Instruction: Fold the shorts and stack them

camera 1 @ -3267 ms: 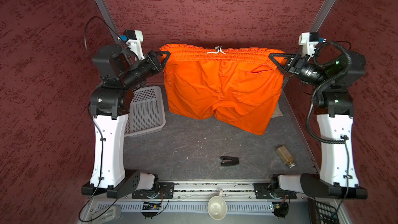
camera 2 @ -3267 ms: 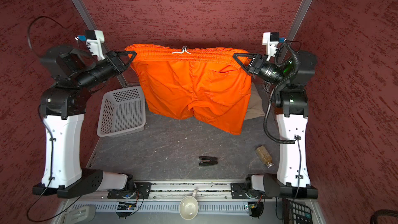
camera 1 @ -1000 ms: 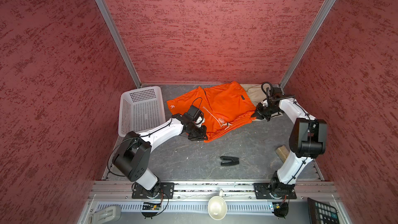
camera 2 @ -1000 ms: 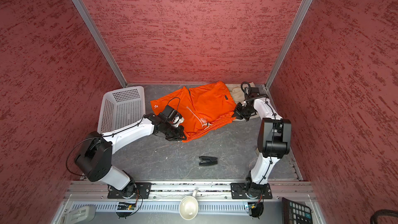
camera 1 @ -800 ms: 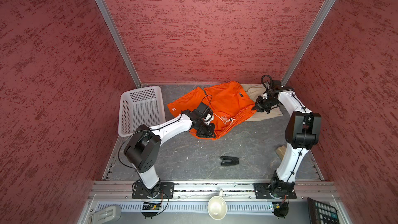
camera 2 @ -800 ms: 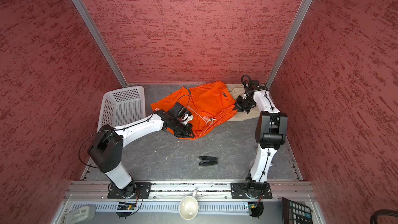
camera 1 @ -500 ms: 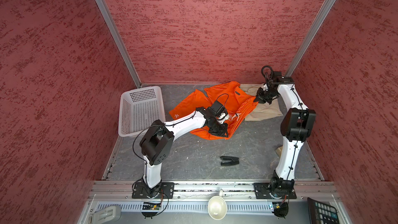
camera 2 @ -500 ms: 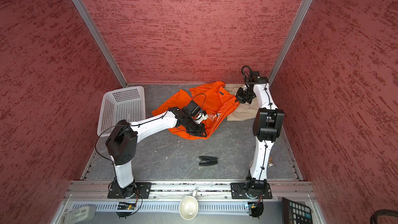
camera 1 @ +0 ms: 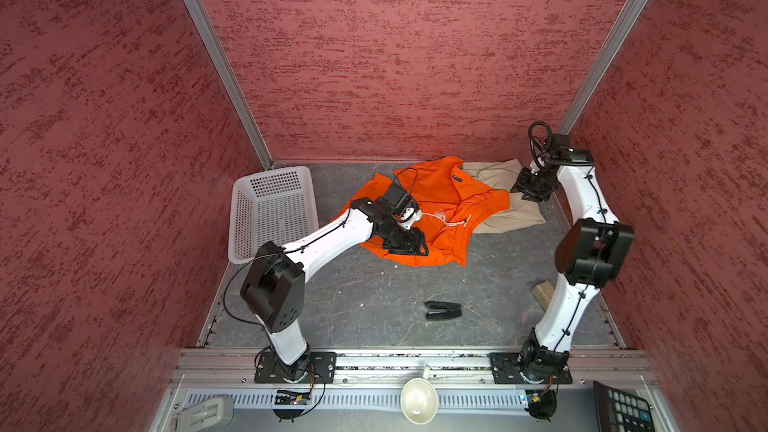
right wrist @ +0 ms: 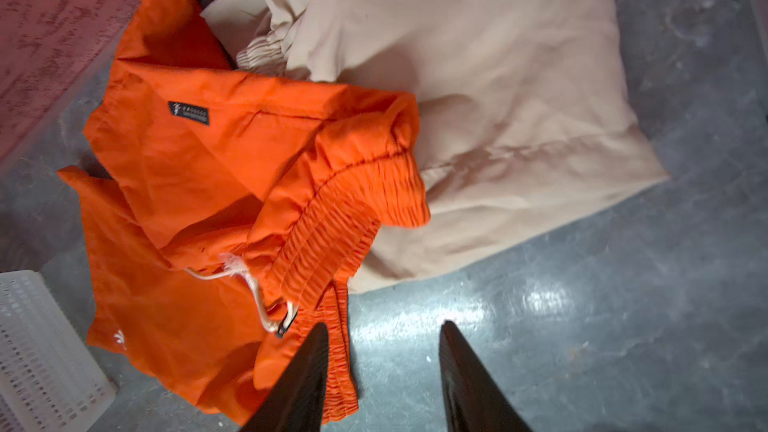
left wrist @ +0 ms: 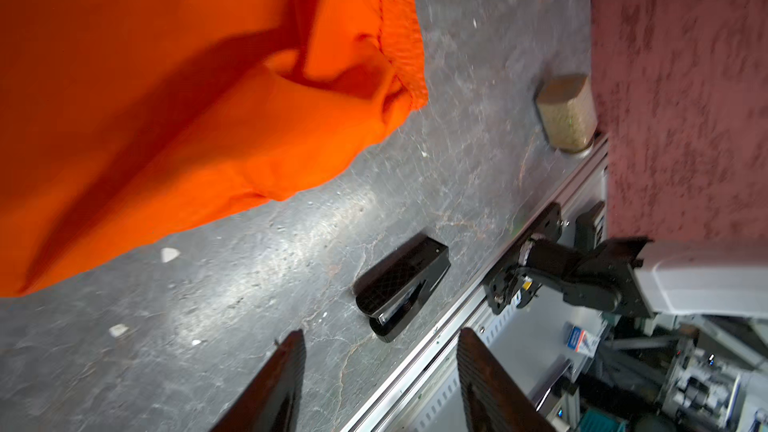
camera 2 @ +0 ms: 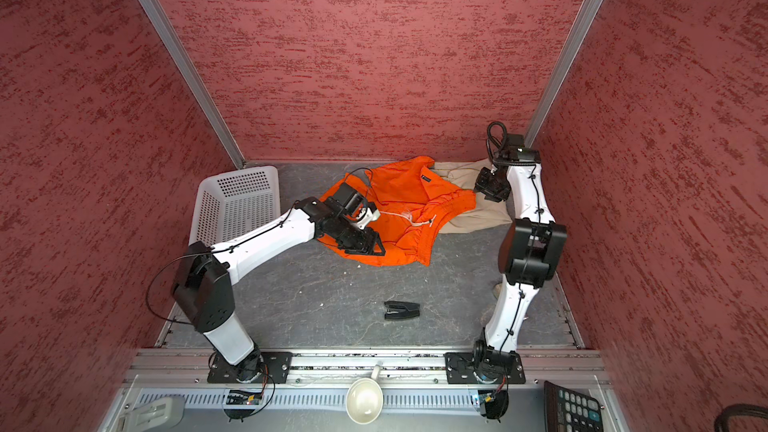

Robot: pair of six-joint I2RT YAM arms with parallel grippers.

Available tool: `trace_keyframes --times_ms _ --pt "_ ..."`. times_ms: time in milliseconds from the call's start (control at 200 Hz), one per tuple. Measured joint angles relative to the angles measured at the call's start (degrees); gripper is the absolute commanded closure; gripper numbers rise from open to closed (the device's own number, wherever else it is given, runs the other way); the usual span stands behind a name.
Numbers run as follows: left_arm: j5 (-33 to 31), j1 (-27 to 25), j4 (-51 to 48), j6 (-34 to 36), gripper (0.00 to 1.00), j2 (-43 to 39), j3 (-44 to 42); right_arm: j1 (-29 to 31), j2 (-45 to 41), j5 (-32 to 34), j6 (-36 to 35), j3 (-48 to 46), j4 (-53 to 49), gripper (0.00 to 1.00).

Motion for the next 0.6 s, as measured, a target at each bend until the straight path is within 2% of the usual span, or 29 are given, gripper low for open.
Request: trace_keyframes --times_ms 120,240,291,421,601 --pt "-1.38 5.07 1.42 -0.90 0.40 -0.59 -1.49 0.00 -15.67 -2.82 4.44 -19.80 7.08 0.53" --pt "-2.97 4.39 3.21 3.28 0.42 0.50 -0.17 0.11 -26.23 -7.69 10.51 -37.27 15.61 0.53" --pt "-2.91 2.73 5.14 7.34 0.45 1.42 0.70 0.11 -29.03 -10.45 13.81 -44.04 20.46 0.52" --pt "-1.68 -2.54 13.44 21.35 0.45 3.82 0.61 0.11 -33.40 -15.72 21.14 -57.86 31.17 0.52" --pt "-1.33 -9.55 21.07 41.42 0.45 10.51 2.16 0.11 -35.63 -19.15 25.79 -64.35 39.50 0.51"
